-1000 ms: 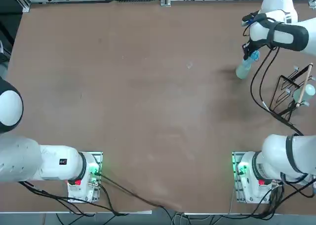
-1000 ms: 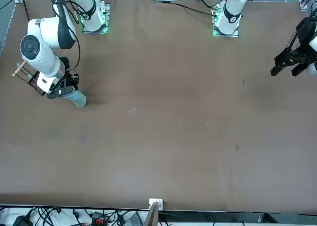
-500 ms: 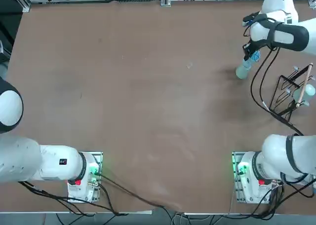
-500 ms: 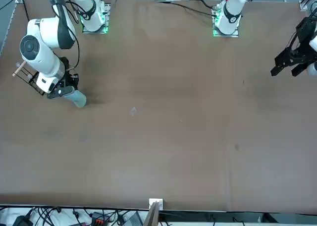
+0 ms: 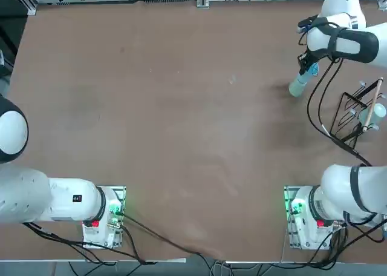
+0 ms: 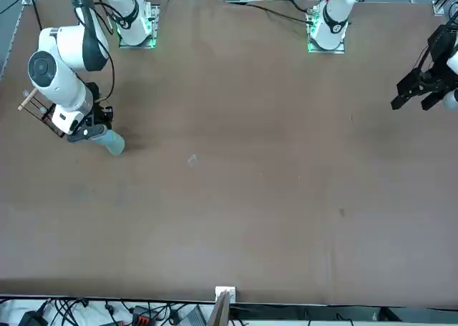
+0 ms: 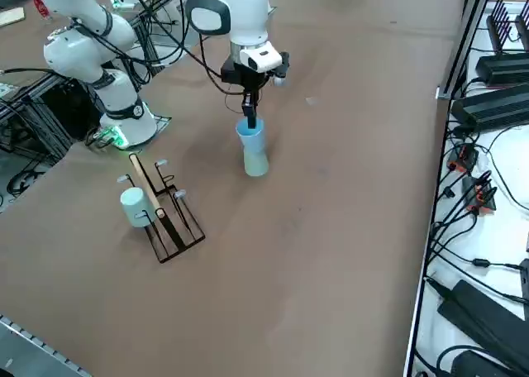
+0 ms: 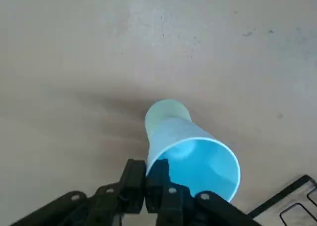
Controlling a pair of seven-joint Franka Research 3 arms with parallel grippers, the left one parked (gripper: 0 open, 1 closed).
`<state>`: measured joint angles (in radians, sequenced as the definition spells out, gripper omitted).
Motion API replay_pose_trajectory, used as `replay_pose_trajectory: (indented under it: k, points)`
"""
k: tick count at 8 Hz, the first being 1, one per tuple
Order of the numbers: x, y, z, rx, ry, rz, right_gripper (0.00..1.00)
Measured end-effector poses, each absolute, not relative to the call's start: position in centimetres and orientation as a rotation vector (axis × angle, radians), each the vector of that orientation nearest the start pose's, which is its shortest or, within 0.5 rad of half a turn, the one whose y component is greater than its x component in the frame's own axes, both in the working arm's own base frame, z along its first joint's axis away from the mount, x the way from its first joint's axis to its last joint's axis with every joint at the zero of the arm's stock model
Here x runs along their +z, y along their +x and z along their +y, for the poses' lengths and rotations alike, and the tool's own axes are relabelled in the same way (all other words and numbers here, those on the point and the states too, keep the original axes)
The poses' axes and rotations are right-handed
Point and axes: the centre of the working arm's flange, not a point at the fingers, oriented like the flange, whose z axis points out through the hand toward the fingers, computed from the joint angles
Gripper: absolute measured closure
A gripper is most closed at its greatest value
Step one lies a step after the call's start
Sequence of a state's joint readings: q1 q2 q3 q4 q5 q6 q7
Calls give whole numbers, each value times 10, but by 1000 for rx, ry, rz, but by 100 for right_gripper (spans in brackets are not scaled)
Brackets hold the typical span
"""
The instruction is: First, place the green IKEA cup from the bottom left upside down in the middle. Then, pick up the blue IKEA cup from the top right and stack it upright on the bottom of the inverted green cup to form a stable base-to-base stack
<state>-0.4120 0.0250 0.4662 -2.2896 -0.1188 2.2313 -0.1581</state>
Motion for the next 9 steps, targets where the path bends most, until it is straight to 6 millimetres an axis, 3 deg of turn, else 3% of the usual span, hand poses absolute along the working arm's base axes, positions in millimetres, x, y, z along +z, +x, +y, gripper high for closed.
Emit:
replay_pose_trajectory:
  k: [3,5,8,9]
  points:
    - [334,507,24,138,-3180,-463,74]
    - [334,507,24,139,-3180,-463,41]
    - [334,506,24,141,-3180,-463,21]
    - [334,506,24,141,-3180,-463,20]
